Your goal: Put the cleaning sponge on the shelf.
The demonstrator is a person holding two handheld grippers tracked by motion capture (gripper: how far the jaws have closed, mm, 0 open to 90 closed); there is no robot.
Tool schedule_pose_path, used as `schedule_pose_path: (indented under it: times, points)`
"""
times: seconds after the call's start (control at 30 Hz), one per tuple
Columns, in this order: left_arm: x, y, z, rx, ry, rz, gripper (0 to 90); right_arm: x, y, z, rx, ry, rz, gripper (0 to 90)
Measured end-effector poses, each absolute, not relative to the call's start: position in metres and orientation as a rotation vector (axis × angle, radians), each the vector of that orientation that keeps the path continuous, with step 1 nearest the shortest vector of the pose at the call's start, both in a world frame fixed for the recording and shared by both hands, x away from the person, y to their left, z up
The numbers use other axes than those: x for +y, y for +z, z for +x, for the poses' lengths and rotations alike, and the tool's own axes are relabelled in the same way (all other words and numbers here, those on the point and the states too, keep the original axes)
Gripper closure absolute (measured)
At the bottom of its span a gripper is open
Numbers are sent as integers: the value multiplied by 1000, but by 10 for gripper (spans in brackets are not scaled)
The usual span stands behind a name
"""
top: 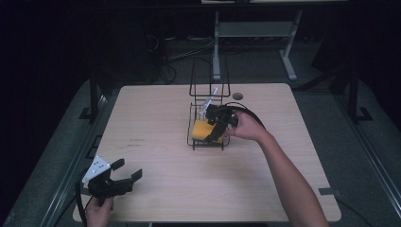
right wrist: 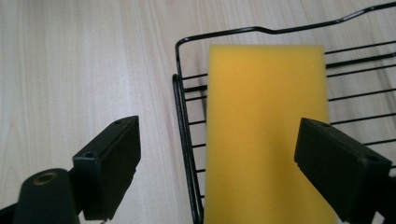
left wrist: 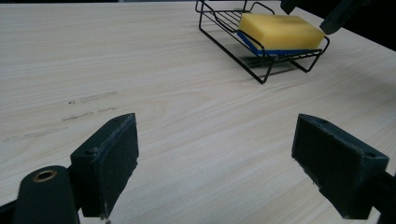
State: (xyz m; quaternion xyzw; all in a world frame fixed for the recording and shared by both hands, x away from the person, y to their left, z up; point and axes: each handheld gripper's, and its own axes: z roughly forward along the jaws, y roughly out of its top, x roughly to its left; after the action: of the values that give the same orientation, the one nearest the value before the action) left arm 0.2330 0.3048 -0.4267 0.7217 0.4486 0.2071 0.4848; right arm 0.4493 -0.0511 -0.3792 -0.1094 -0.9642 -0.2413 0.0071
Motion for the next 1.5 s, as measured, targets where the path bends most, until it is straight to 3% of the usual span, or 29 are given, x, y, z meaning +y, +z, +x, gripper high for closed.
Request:
schedule_pose_path:
  times: [0.87, 1.5]
  points:
    - [305, -426, 234, 1089, 501, 1756, 140, -50, -389, 424, -3034, -837, -284, 146]
    - [302, -426, 233, 1079, 498, 1763, 140, -66, -391, 384, -3086, -871, -224, 146]
